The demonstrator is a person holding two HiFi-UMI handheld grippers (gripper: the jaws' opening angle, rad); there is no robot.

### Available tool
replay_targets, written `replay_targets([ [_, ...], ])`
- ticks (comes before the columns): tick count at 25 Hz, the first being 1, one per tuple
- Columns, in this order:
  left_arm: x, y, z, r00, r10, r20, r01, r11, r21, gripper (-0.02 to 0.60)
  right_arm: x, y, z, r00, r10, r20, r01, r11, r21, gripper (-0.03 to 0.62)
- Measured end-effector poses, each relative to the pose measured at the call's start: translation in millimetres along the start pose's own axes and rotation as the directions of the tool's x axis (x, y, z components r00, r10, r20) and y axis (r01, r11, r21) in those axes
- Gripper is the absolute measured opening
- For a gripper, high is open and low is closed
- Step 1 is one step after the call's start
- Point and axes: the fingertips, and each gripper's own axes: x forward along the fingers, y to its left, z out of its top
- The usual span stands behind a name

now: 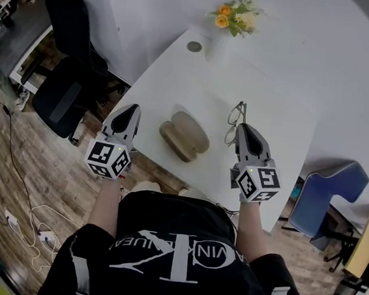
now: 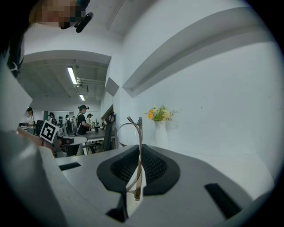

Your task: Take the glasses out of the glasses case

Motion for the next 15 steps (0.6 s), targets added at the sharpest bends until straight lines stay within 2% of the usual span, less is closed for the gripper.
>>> replay_targets([
  [15,-4.1,9.2,-7.4,1.0,0.02,-0.016,-0.02,1.0,-0.007,0.014,10.2,6.8,-8.0,1.0,0.02,-0.011,-0.02,1.0,0.013,0.034],
])
